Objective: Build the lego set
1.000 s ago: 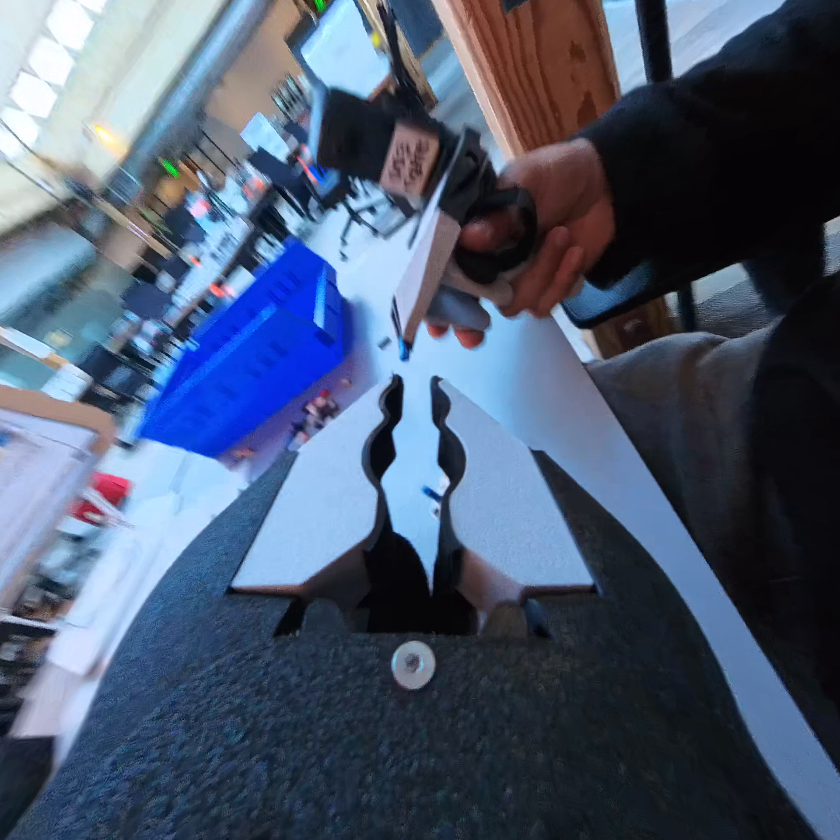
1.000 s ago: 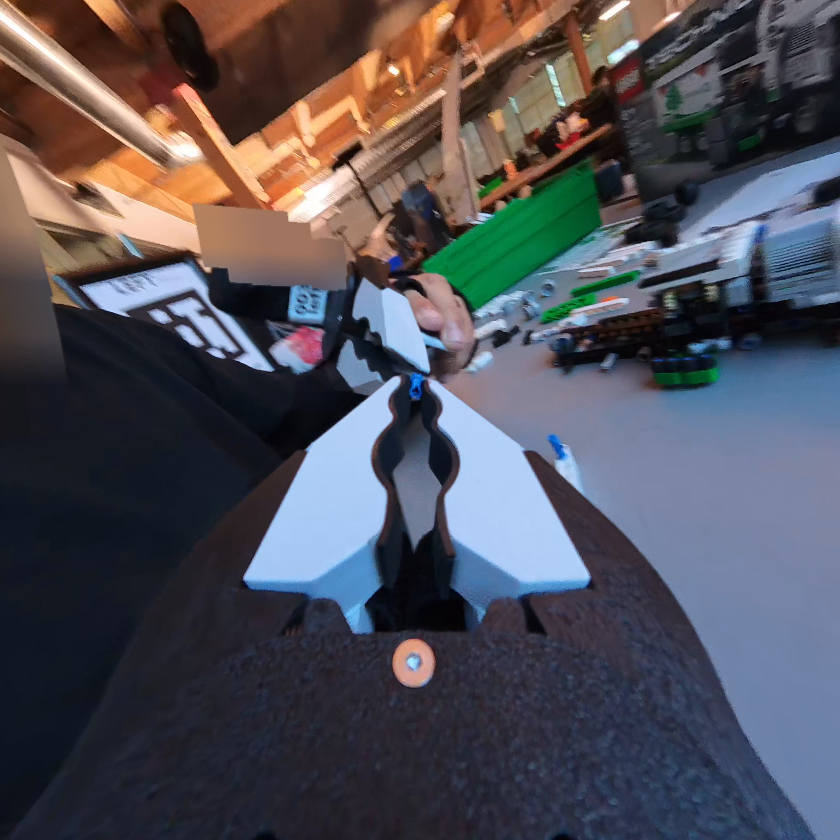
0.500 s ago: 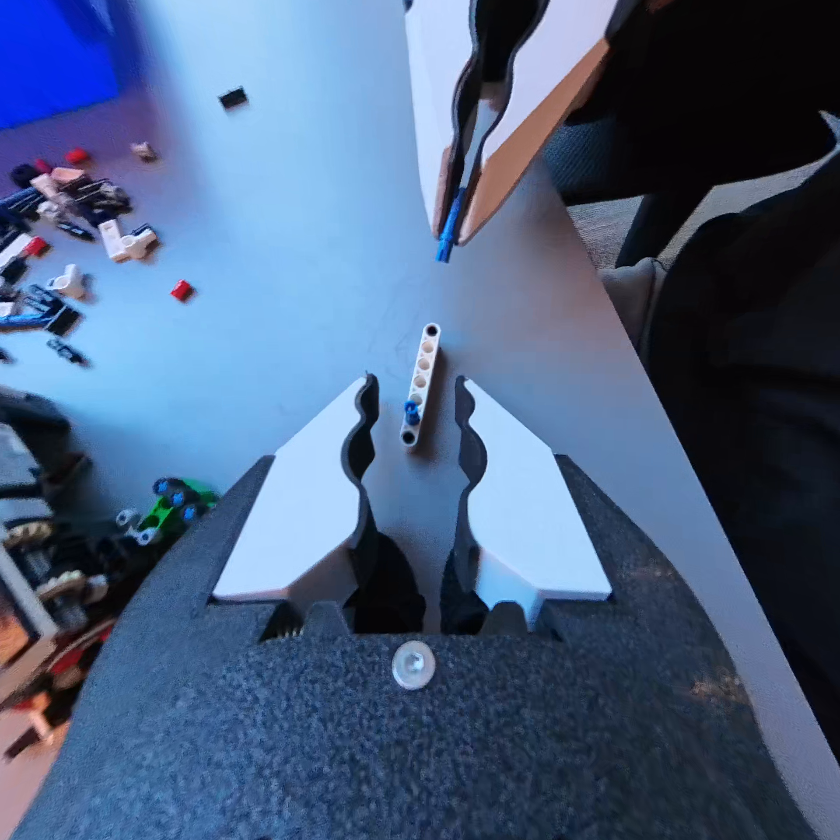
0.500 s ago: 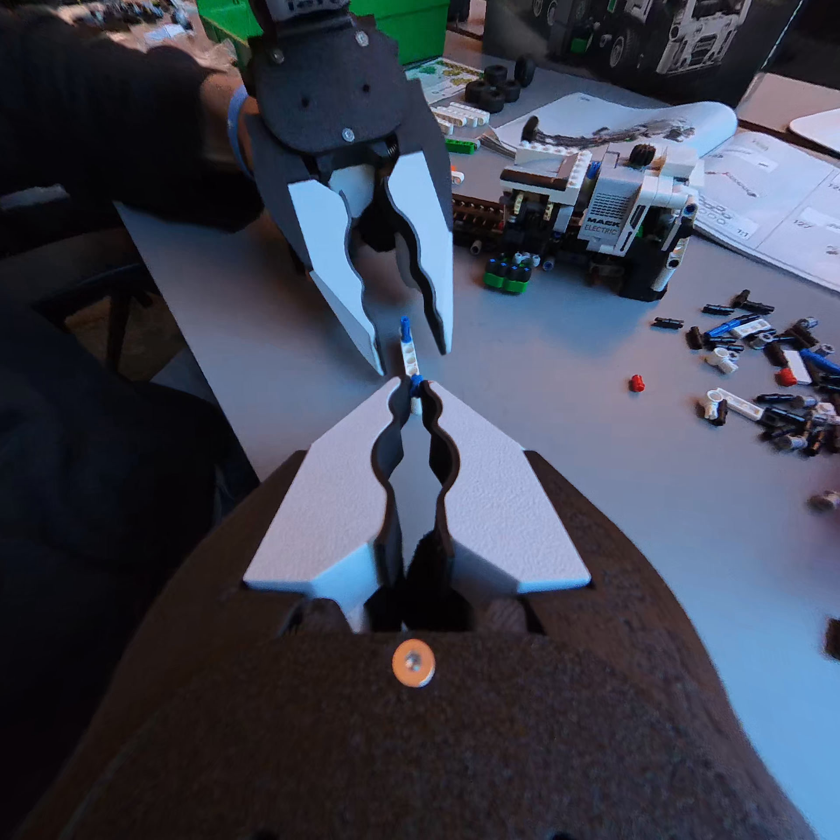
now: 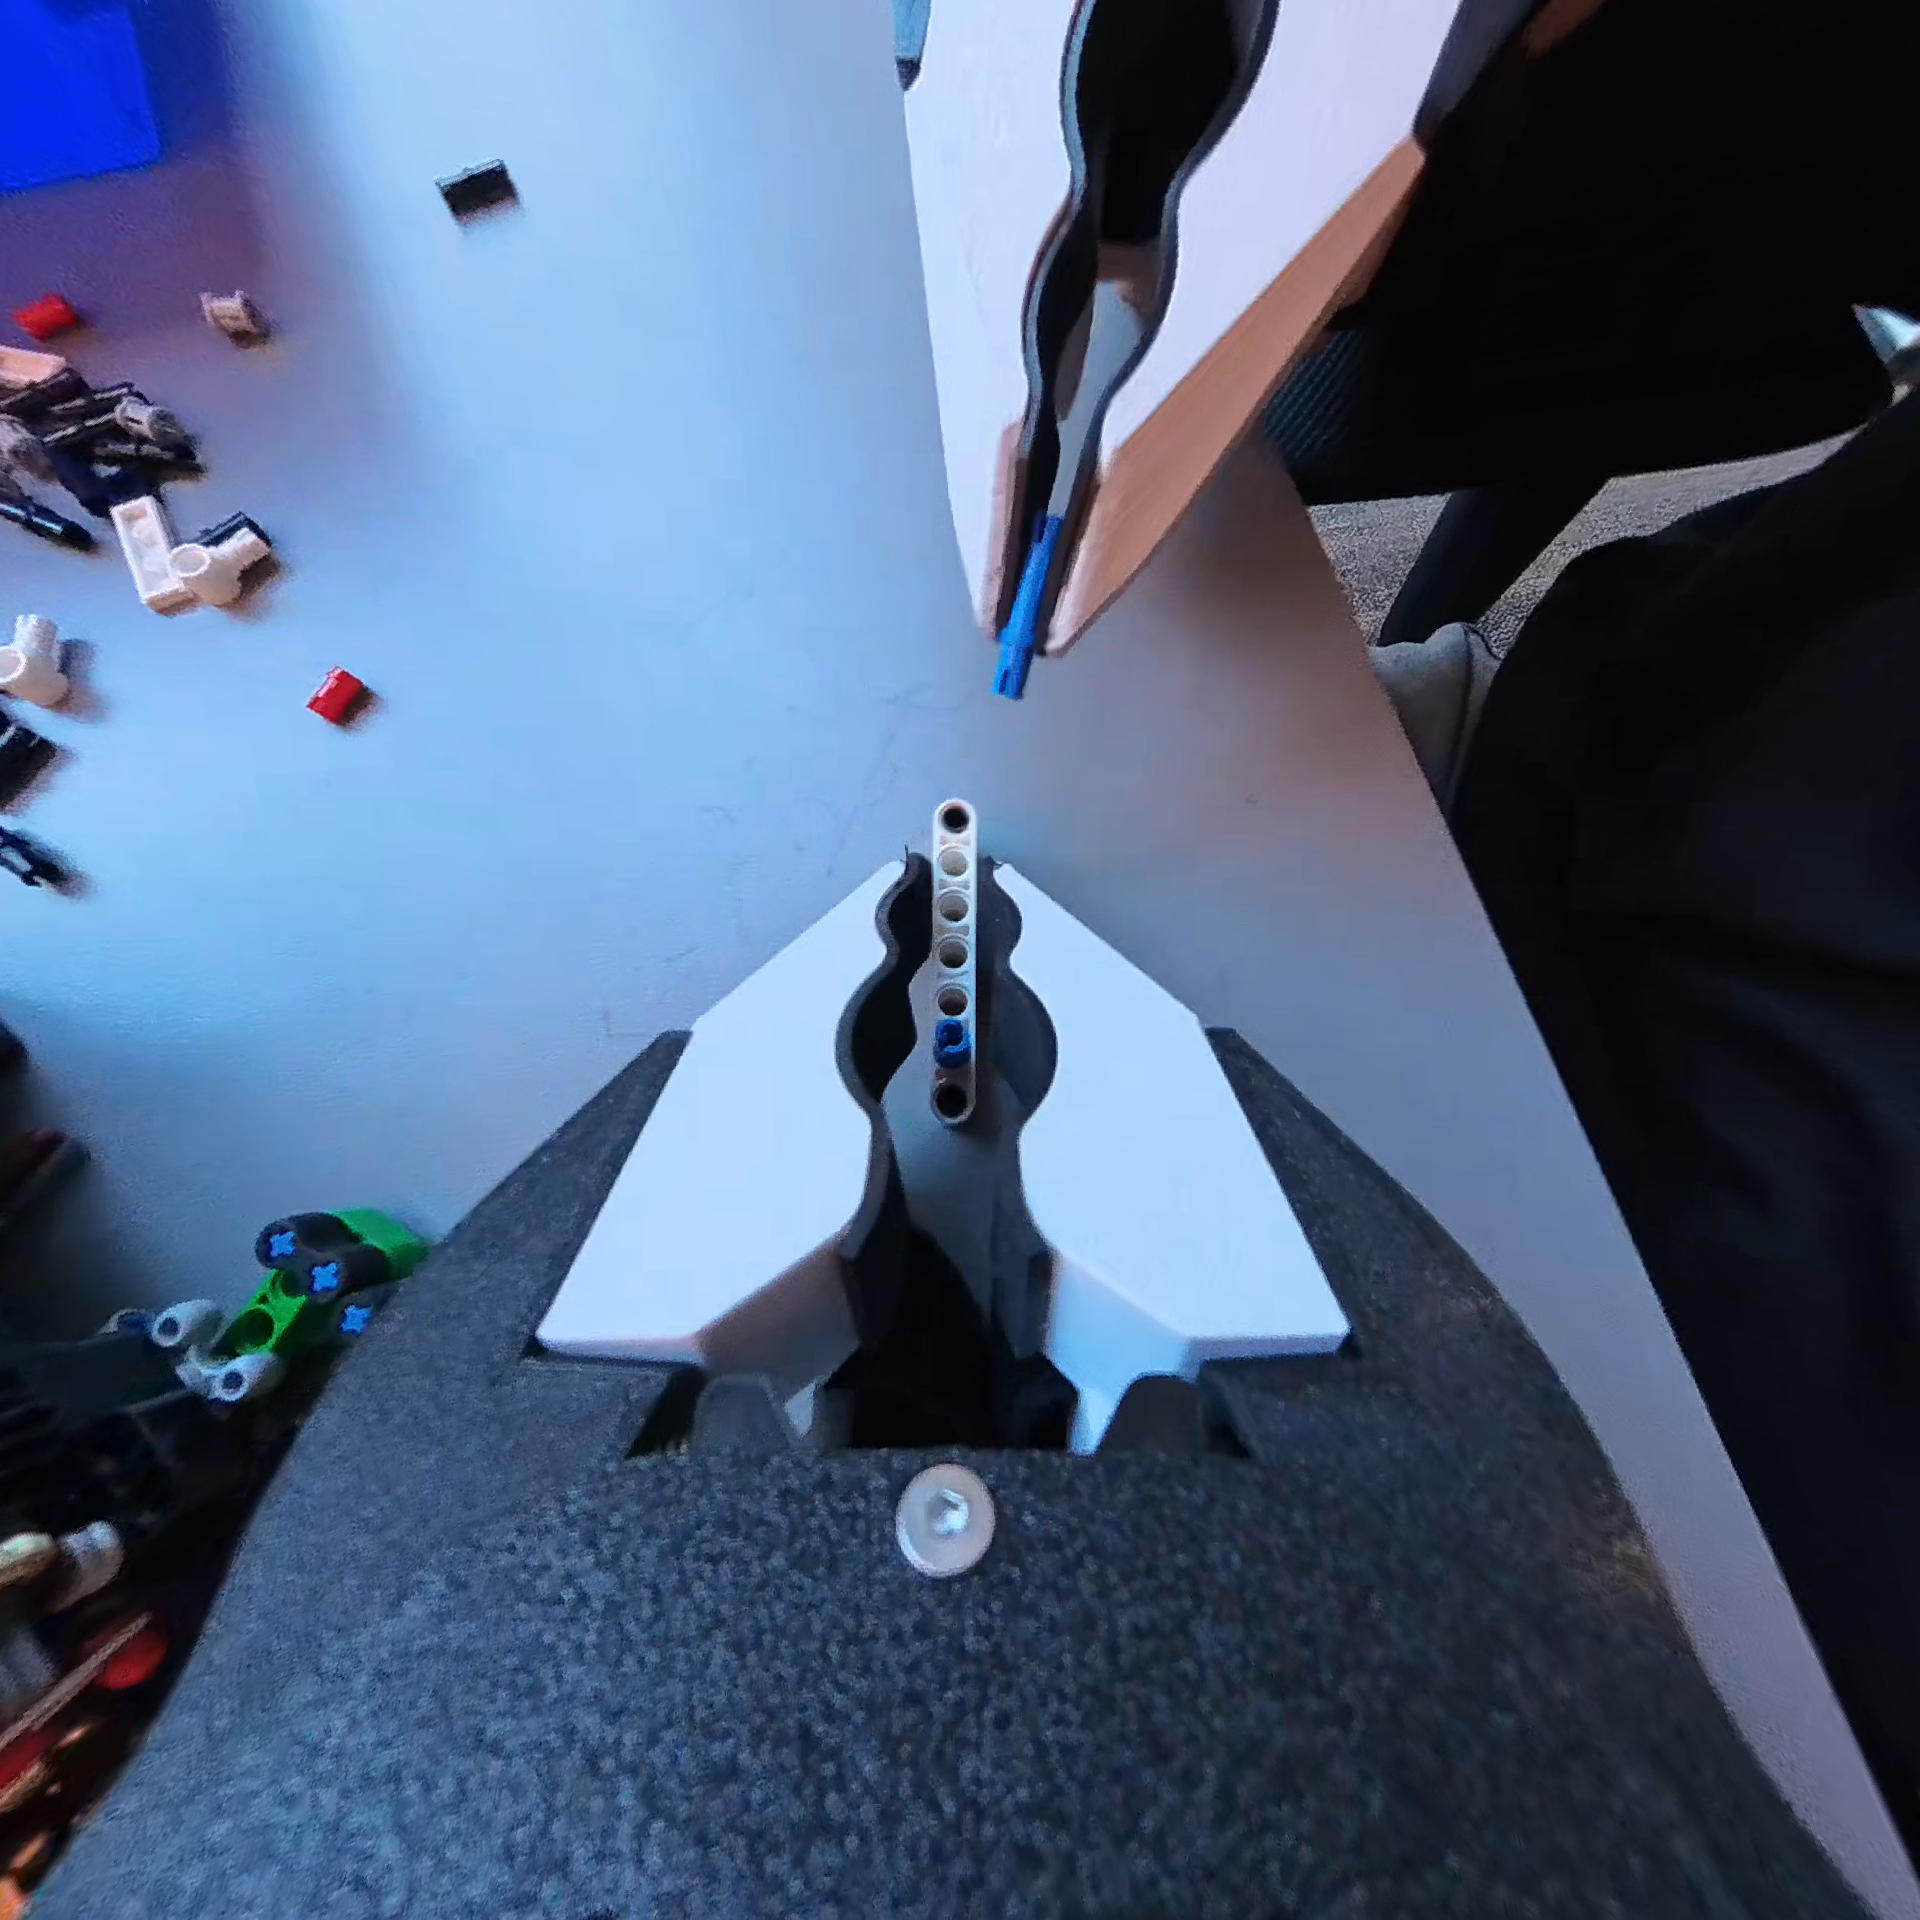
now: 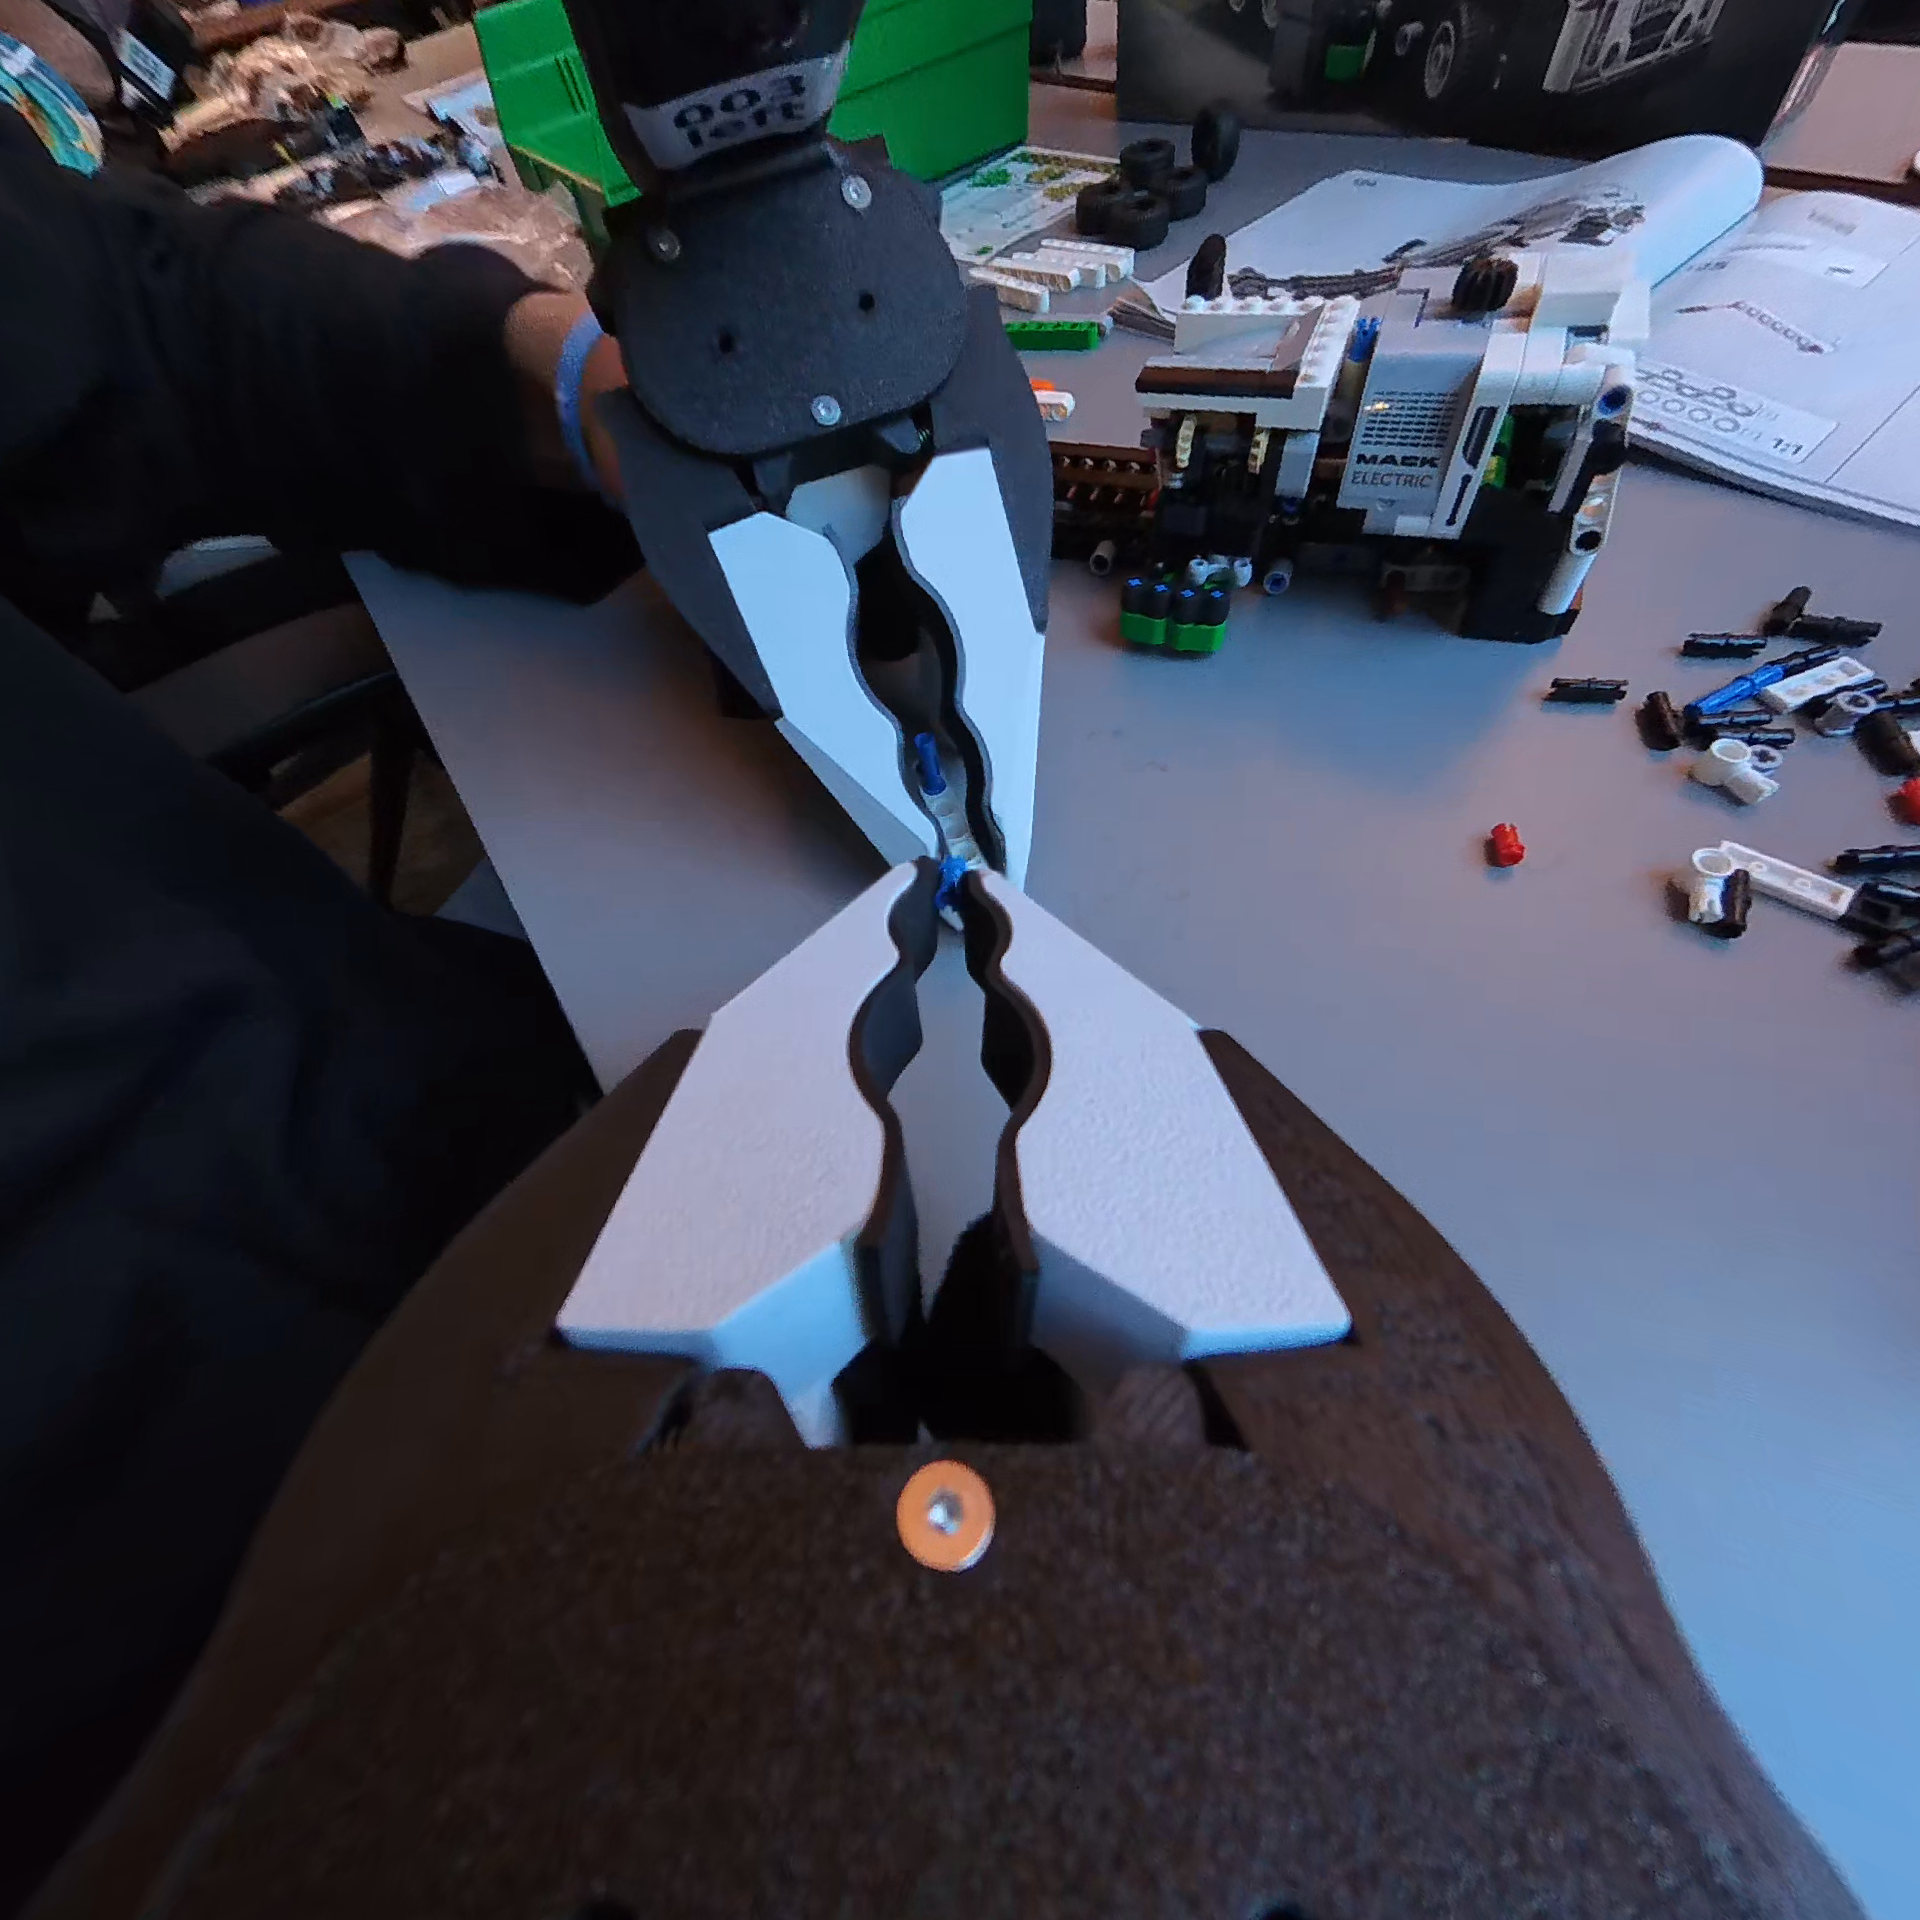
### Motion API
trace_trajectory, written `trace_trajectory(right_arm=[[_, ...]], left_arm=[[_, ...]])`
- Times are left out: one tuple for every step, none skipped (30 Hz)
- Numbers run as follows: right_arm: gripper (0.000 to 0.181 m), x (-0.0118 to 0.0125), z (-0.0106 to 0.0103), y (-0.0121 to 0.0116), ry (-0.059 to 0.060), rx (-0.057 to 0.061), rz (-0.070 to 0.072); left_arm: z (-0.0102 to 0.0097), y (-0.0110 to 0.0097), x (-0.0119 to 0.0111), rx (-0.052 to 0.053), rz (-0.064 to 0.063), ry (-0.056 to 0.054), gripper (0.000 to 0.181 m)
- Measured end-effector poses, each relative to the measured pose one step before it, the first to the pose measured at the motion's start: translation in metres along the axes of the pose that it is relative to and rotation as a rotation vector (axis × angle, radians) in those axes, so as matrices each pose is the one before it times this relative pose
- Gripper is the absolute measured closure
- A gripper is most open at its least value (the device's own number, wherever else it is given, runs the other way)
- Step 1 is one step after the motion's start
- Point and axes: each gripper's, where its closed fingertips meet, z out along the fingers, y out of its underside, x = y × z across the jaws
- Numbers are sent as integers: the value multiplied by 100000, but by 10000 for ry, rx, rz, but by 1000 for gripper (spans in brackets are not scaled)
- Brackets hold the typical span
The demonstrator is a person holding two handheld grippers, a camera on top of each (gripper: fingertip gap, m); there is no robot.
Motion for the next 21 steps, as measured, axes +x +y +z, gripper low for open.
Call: trace_trajectory(right_arm=[[178,184,99,38,145,-178,-257],[178,175,125,38,125,-226,-439],[178,108,196,133,-5,-340,-380],[178,74,209,158,-117,-404,-301],[178,58,141,56,-155,-381,-329],[178,31,41,-69,-175,-371,-339],[178,-100,41,-46,-264,-444,-351],[178,-97,90,61,-245,-526,-418],[178,-118,160,87,-232,-516,-485],[178,-388,250,58,-411,-467,-425],[178,-330,320,-44,-376,-359,-329],[178,-23,363,109,-197,-405,-273],[178,-5,339,103,-177,-358,-205],[178,-117,270,2,-235,-258,-106],[178,112,-38,-75,-96,-169,-55],[178,252,-48,52,21,-165,-54],[178,145,33,218,3,-278,-56],[178,-51,38,-108,-66,-77,-100],[178,-114,78,-139,-91,-96,-92],[178,27,140,26,-15,-196,-87],[178,23,62,-17,-34,-157,-117]], left_arm=[[69,-44,42,-8,-98,-14,175],[58,-30,82,-3,12,-15,175],[37,-23,101,-5,59,5,175],[7,1,33,-4,53,-25,175],[-6,9,6,-1,49,-29,175],[11,8,150,-4,45,90,175],[0,0,84,-2,-2,75,175],[11,3,2,0,3,9,175],[12,-10,6,2,42,-25,175],[-2,2,0,3,25,-19,175],[5,-5,-1,2,15,-13,175],[10,4,-8,1,13,-9,175],[-5,3,-6,2,1,1,175],[-8,7,6,0,9,-3,175],[-12,9,-9,3,14,-7,175],[3,-4,-6,2,12,-8,175],[-2,2,-3,0,13,-12,175],[1,-1,2,1,18,-15,175],[-2,2,-2,0,13,-11,175],[7,-7,4,1,6,2,175],[-5,4,4,1,-1,7,175]])
